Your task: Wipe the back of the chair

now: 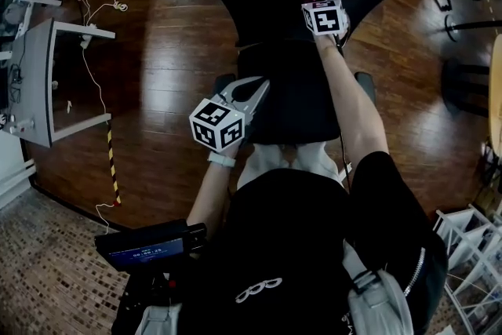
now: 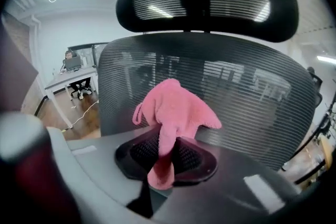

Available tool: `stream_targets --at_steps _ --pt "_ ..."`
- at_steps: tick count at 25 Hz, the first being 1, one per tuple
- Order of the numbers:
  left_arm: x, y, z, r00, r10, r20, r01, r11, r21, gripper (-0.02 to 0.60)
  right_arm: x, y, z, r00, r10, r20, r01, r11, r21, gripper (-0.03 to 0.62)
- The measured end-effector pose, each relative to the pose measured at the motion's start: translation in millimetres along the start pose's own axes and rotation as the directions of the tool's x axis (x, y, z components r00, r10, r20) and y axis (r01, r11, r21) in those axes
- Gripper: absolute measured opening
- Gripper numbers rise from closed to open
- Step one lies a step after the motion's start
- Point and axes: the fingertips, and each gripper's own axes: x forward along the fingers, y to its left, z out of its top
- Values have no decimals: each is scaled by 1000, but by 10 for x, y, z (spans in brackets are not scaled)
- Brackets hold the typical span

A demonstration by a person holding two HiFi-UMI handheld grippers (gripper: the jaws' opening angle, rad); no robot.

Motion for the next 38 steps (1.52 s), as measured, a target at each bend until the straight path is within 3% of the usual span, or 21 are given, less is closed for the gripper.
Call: stream_targets --at_steps 15,23,31,34,38 --pt "-872 540 56 986 128 111 -122 991 -60 -8 437 1658 733 982 187 19 -181 968 -172 44" --pt "-1055 682 115 978 161 132 -152 986 -74 -8 476 2192 1147 960 272 63 -257 950 -176 44" --pt "-992 633 179 980 154 123 -149 988 -50 -8 327 2216 1494 937 314 154 -300 948 -105 44" --pt "-896 530 230 982 147 121 -145 989 -32 -8 231 2038 1653 928 313 201 -306 950 -67 44" --pt "-793 445 281 985 136 106 -135 991 -10 -8 171 1676 1748 937 267 226 -269 963 -22 44"
